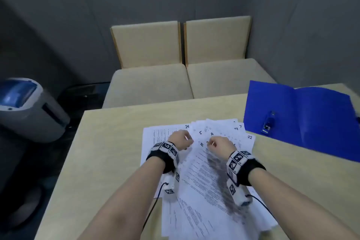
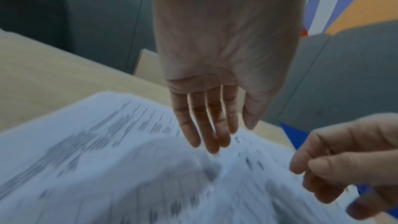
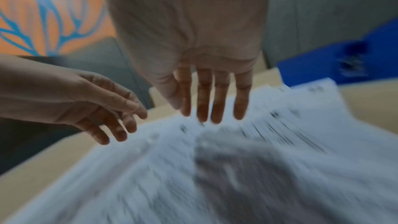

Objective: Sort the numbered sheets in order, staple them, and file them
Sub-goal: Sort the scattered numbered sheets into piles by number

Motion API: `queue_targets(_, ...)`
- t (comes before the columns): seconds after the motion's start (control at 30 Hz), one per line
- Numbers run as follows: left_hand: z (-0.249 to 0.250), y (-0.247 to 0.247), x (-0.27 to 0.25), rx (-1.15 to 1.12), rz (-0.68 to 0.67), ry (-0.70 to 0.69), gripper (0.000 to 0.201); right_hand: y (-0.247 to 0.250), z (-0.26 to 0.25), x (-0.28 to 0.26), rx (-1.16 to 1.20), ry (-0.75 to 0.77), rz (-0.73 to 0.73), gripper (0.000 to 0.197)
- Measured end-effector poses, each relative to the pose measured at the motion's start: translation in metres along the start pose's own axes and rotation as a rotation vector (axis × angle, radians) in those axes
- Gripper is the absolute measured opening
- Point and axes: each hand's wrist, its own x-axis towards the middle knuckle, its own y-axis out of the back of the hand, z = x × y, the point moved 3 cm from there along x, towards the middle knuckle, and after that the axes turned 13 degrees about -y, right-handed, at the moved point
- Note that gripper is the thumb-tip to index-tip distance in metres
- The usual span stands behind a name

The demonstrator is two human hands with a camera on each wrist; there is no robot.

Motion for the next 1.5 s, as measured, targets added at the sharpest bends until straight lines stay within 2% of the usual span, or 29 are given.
queue_targets(0.07,-0.011,-0.018,-0.001,0.036,-0.036,0.077,0.028,-0.017,0.019,-0.003,-0.073,-0.124,-0.029,0.020)
queue_targets(0.13,-0.021,-0.038,-0.009,0.019,-0.066,0.139,0.036,-0.038,0.038,-0.008,-0.140,-0.204,-0.074,0.032)
queue_targets(0.23,-0.027,-0.056,-0.013,-0.041,-0.045,0.165,0.040,-0.053,0.047,-0.014,-0.224,-0.216,-0.087,0.043)
queue_targets(0.3,-0.025,-0.062,-0.018,-0.076,0.009,0.161,0.031,-0.056,0.048,-0.016,-0.242,-0.202,-0.092,0.047)
queue_targets(0.33,-0.024,-0.063,-0.020,-0.067,0.056,0.155,0.025,-0.055,0.050,-0.015,-0.216,-0.200,-0.114,0.050)
queue_targets(0.4,-0.020,-0.061,-0.025,-0.009,0.143,0.118,0.024,-0.048,0.054,-0.011,-0.069,-0.196,-0.138,0.055)
queue_targets(0.47,-0.015,-0.056,-0.027,0.042,0.143,0.045,0.029,-0.034,0.060,-0.002,0.100,-0.210,-0.092,0.058)
queue_targets(0.53,-0.009,-0.051,-0.026,0.086,0.104,-0.036,0.032,-0.021,0.065,0.008,0.210,-0.218,-0.038,0.053)
queue_targets(0.63,-0.002,-0.049,-0.021,0.170,0.039,-0.144,0.022,-0.019,0.066,0.021,0.220,-0.188,-0.027,0.018)
queue_targets(0.67,-0.002,-0.050,-0.019,0.195,0.025,-0.165,0.022,-0.018,0.064,0.022,0.216,-0.170,-0.007,0.019)
queue_targets(0.77,-0.002,-0.051,-0.017,0.203,0.006,-0.149,0.026,-0.014,0.061,0.020,0.257,-0.087,0.031,0.049)
queue_targets(0.87,-0.002,-0.050,-0.017,0.173,-0.003,-0.149,0.029,-0.012,0.059,0.021,0.248,-0.021,-0.005,0.050)
queue_targets(0.93,-0.005,-0.050,-0.014,0.150,-0.003,-0.105,0.031,-0.012,0.061,0.026,0.229,0.006,-0.003,0.035)
queue_targets(1.0,-0.012,-0.046,-0.012,0.134,-0.004,-0.015,0.039,-0.008,0.062,0.029,0.226,0.047,-0.003,0.009)
queue_targets(1.07,-0.022,-0.044,-0.009,0.061,-0.011,0.074,0.053,-0.006,0.066,0.031,0.200,0.065,-0.021,0.014)
queue_targets(1.1,-0.026,-0.043,-0.009,0.036,-0.016,0.100,0.053,-0.004,0.070,0.031,0.155,0.073,-0.024,0.011)
queue_targets(1.17,-0.031,-0.042,-0.009,0.036,-0.015,0.112,0.041,0.000,0.082,0.031,0.071,0.091,-0.010,0.005)
queue_targets(1.23,-0.036,-0.041,-0.011,0.006,0.022,0.108,0.025,0.008,0.101,0.030,0.063,0.052,0.018,0.010)
queue_targets(1.3,-0.041,-0.041,-0.016,-0.047,0.064,0.119,0.023,0.017,0.123,0.029,0.099,-0.024,0.079,0.018)
queue_targets(1.37,-0.044,-0.041,-0.020,-0.065,0.086,0.128,0.020,0.024,0.145,0.027,0.151,-0.099,0.110,0.013)
queue_targets(1.43,-0.049,-0.043,-0.022,-0.073,0.124,0.141,0.017,0.028,0.162,0.024,0.198,-0.122,0.074,0.012)
queue_targets(1.5,-0.053,-0.044,-0.024,-0.091,0.177,0.155,0.016,0.027,0.172,0.024,0.230,-0.072,-0.017,0.014)
